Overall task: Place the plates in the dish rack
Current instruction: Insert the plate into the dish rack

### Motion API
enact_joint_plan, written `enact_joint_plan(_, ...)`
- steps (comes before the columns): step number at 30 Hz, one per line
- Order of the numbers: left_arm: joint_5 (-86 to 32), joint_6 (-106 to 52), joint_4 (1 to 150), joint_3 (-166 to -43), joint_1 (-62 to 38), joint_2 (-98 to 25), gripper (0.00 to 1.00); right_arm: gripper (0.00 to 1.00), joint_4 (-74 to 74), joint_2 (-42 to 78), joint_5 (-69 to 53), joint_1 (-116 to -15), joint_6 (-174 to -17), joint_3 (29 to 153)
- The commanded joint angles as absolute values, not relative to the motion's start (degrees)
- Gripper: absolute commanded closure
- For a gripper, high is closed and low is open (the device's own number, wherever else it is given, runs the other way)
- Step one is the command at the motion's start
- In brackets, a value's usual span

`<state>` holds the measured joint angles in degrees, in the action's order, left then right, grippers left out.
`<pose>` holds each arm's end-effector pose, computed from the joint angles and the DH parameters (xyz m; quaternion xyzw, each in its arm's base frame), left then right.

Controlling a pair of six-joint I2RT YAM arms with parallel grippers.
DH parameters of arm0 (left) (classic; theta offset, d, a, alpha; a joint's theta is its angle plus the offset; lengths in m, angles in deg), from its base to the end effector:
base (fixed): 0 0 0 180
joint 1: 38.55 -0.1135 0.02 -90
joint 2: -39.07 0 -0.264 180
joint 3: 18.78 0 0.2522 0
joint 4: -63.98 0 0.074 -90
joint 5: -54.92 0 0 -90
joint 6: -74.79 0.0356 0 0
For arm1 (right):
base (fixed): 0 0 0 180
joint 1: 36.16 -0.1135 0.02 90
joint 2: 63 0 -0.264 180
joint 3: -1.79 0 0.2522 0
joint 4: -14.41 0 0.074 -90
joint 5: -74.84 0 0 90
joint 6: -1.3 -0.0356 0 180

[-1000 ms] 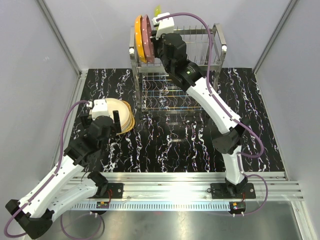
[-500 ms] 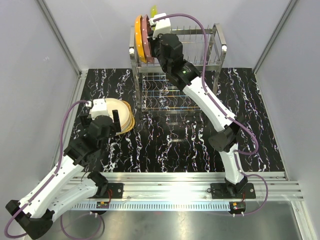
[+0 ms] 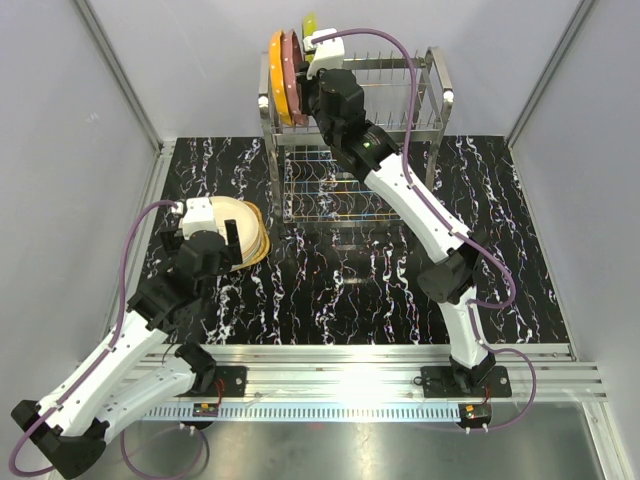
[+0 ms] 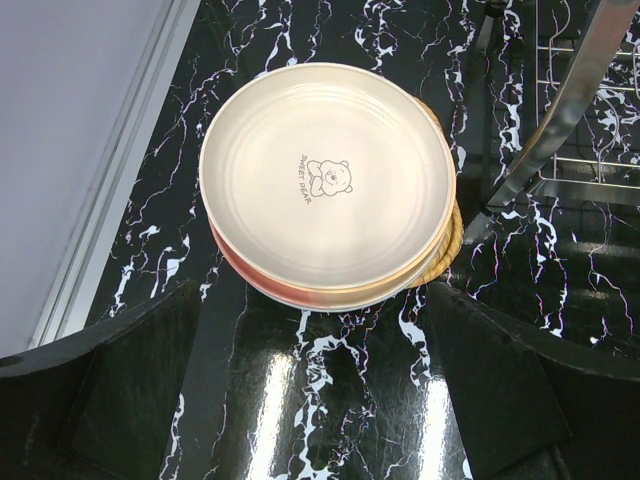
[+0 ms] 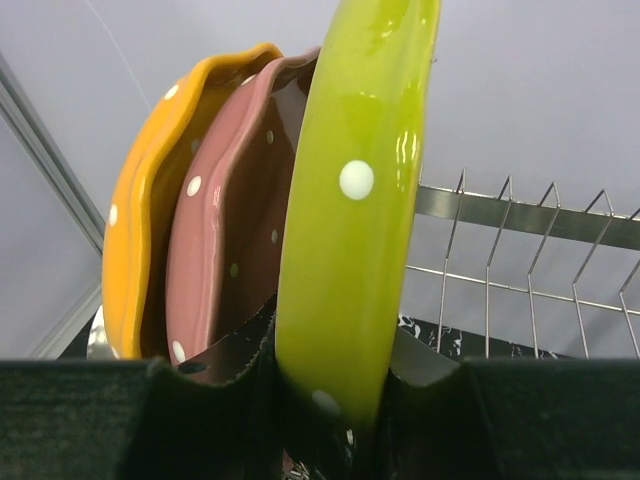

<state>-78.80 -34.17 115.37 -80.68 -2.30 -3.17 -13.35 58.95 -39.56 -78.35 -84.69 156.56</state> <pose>0.1330 -0.0670 0.3234 -0.0574 0.8287 0.0788 0.5511 0.3638 0.3099 0.4836 -0.1155 0.6682 0.1010 0.7280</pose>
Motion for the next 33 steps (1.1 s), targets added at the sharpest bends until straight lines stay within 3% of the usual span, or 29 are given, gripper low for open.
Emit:
enact_joint_plan(1, -78.5, -33.8, 112.7, -80.5, -2.7, -3.3, 0.01, 1.00, -5.1, 55.5, -39.1, -78.3, -86.4, 157.8)
enact_joint_plan(10, -77.8, -33.7, 112.6, -80.4, -2.7, -3.6, 0.01, 0.88, -5.1, 54.0, -40.0, -78.3, -86.6, 153.2)
enact_joint_plan(14, -77.5, -33.6, 112.5, -80.5, -2.8, -3.7, 0.01, 0.74, -5.2, 53.4, -40.8, -78.3, -86.4, 151.1)
enact_joint_plan(16, -77.5, -33.6, 112.5, -80.5, -2.8, -3.7, 0.01, 0.63, -4.6, 53.0, -40.7, -78.3, -86.2, 150.4)
enact_joint_plan(20, -77.4, -33.6, 112.5, -80.5, -2.9, -3.8, 0.01, 0.59, -5.1, 53.0, -40.6, -78.3, -86.2, 150.3)
enact_joint_plan(26, -77.0, -33.6, 112.5, -80.5, -3.0, -4.1, 0.01, 0.46, -5.6, 52.3, -40.1, -78.3, -86.0, 150.3)
enact_joint_plan(33, -76.7, -33.5, 112.5, -80.5, -3.2, -4.2, 0.01, 0.42, -4.9, 50.7, -39.4, -78.3, -86.2, 148.5)
